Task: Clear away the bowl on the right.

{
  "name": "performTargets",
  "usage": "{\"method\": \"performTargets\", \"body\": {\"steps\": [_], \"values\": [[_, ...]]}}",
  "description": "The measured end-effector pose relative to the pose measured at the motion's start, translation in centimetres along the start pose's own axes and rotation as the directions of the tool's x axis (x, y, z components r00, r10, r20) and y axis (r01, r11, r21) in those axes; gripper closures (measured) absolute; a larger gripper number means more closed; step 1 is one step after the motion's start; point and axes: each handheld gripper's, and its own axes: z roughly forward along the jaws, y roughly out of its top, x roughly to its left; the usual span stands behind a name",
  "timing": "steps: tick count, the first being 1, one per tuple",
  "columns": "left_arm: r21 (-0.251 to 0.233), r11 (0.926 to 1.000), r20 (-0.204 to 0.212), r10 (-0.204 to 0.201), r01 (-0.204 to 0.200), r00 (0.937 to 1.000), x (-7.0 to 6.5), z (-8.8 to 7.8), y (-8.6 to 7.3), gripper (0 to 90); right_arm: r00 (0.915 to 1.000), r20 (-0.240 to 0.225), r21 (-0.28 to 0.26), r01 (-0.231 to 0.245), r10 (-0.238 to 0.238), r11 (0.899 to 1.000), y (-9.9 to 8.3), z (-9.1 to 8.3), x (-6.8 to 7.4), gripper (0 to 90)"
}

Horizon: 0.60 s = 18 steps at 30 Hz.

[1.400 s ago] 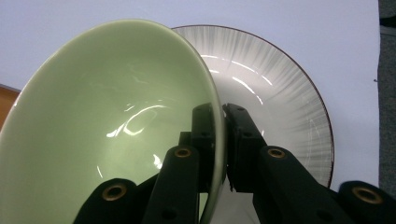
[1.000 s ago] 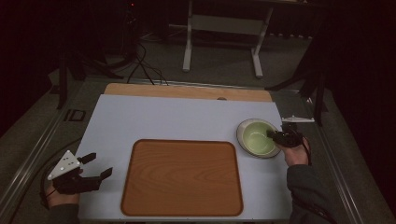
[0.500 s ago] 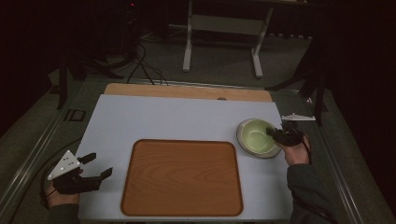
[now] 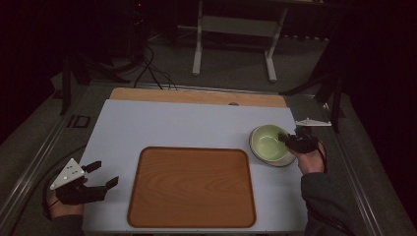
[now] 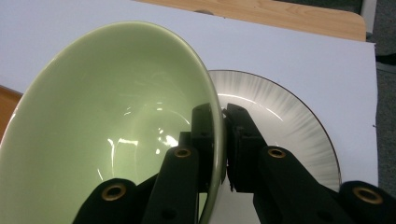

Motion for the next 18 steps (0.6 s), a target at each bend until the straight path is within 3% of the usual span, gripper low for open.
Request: {"method": "performTargets", "body": {"steps": [18], "values": [[0.001, 1.0, 0.003, 0.0, 0.0, 1.0, 0.0, 0.0, 0.0, 15.9, 0.9985, -0.054, -0.039, 0.003, -0.006, 0.999, 0.6, -0.2, 1.6, 82.5]]}}
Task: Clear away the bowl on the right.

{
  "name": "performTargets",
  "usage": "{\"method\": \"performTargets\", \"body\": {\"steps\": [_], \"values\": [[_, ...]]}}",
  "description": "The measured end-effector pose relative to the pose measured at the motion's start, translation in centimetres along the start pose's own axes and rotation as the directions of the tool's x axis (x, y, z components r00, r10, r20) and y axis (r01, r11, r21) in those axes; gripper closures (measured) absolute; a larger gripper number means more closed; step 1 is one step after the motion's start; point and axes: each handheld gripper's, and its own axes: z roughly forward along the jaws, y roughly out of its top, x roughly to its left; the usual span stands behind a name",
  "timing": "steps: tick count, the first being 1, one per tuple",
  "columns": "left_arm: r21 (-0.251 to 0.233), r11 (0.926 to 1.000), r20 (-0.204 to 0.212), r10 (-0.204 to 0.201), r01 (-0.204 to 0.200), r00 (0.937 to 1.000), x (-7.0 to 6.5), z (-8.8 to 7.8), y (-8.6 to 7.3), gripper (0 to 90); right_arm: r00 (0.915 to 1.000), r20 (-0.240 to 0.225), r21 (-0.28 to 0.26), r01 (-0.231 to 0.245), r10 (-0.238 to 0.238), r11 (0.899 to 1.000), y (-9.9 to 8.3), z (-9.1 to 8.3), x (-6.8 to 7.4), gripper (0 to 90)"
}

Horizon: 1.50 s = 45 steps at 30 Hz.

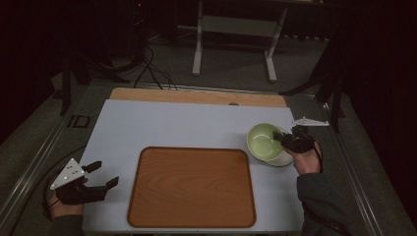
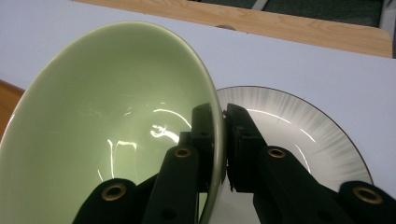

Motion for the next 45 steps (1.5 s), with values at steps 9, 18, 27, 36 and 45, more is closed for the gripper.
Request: {"method": "performTargets", "body": {"steps": [9, 18, 27, 36, 45], "values": [[0.0, 1.0, -0.001, 0.001, -0.001, 1.0, 0.0, 0.0, 0.0, 15.9, 0.9998, -0.017, 0.001, 0.011, -0.011, 1.0, 0.0, 0.3, 0.8, 82.5], [0.001, 1.0, 0.0, 0.001, -0.001, 1.0, 0.0, 0.0, 0.0, 15.9, 0.9988, -0.044, -0.005, 0.022, -0.022, 1.0, 0.3, 0.0, 1.4, 82.5], [0.001, 1.0, 0.0, 0.001, -0.001, 1.0, 0.0, 0.0, 0.0, 15.9, 0.9974, -0.059, -0.013, 0.041, -0.042, 0.999, 0.4, 0.0, 2.3, 82.5], [-0.002, 1.0, -0.009, 0.005, -0.005, 1.0, -0.1, -0.1, 0.0, 15.9, 0.995, -0.084, -0.01, 0.052, -0.052, 0.999, 0.4, 0.5, 3.2, 82.5], [-0.006, 1.0, -0.015, 0.005, -0.005, 0.9999, 0.0, -0.1, 0.1, 15.8, 0.9922, -0.104, -0.017, 0.066, -0.068, 0.998, 0.7, 0.6, 4.2, 82.4]]}}
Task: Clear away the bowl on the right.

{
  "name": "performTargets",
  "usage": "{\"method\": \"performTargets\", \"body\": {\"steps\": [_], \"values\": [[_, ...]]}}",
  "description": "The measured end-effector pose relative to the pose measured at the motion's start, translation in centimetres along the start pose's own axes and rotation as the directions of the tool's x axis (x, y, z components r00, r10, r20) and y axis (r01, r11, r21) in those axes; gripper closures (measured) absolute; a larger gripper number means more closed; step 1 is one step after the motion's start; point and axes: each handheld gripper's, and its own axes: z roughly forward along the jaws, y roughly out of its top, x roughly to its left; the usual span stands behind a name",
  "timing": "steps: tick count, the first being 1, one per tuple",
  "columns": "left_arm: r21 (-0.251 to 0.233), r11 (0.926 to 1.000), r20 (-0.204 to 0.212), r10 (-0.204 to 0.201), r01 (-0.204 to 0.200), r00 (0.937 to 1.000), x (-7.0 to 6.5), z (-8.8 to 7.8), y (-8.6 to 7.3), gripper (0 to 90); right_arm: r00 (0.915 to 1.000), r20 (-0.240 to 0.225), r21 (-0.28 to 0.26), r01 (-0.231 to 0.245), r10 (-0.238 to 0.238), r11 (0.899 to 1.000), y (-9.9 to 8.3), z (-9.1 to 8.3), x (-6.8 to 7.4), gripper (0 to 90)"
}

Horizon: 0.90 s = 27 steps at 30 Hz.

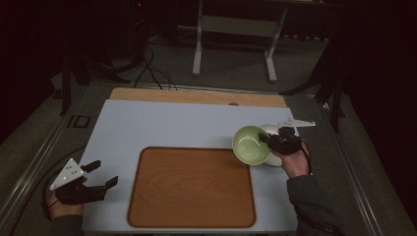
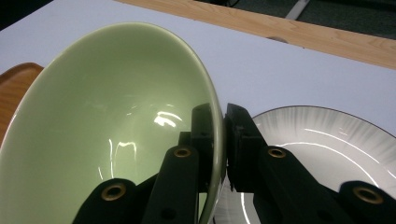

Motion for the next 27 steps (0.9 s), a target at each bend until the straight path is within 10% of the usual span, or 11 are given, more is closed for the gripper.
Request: {"method": "performTargets", "body": {"steps": [27], "values": [[-0.003, 1.0, -0.006, 0.007, -0.007, 1.0, 0.0, -0.1, 0.0, 15.8, 0.9993, -0.036, -0.005, 0.012, -0.012, 1.0, -0.1, 1.1, 2.0, 82.4]]}}
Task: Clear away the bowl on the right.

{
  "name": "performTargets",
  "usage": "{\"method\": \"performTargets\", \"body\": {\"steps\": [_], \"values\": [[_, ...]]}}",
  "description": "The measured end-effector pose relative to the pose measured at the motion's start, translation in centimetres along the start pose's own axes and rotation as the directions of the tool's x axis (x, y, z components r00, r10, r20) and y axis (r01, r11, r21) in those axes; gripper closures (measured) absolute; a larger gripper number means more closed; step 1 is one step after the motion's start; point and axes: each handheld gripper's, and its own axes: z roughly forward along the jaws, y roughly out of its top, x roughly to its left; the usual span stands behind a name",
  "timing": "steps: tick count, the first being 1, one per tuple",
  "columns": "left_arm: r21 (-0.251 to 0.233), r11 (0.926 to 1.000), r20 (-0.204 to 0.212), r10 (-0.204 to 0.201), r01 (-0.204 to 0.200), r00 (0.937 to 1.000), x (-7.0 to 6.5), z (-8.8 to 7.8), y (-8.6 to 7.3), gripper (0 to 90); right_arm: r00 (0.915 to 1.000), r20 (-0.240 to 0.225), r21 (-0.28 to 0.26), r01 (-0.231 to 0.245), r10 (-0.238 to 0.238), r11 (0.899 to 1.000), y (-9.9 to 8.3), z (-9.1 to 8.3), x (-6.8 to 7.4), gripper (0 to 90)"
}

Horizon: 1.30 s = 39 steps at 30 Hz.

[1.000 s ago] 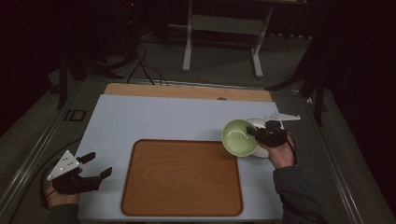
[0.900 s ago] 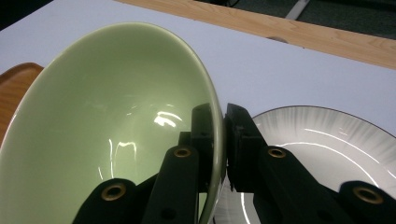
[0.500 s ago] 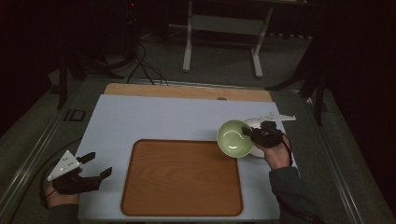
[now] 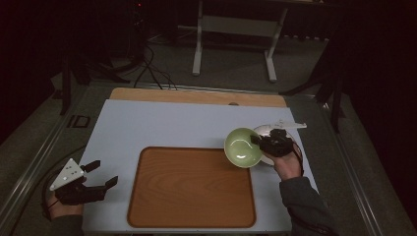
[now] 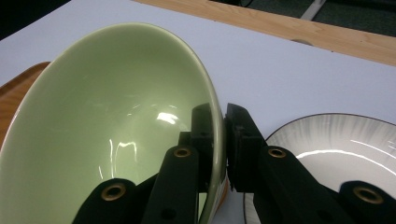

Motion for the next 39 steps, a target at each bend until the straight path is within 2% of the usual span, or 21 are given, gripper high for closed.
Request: {"method": "performTargets", "body": {"steps": [39], "values": [[-0.002, 1.0, -0.003, -0.002, 0.002, 1.0, 0.1, -0.1, -0.1, 15.8, 0.9974, -0.065, 0.004, 0.029, -0.029, 1.0, 0.2, 2.1, 3.1, 82.3]]}}
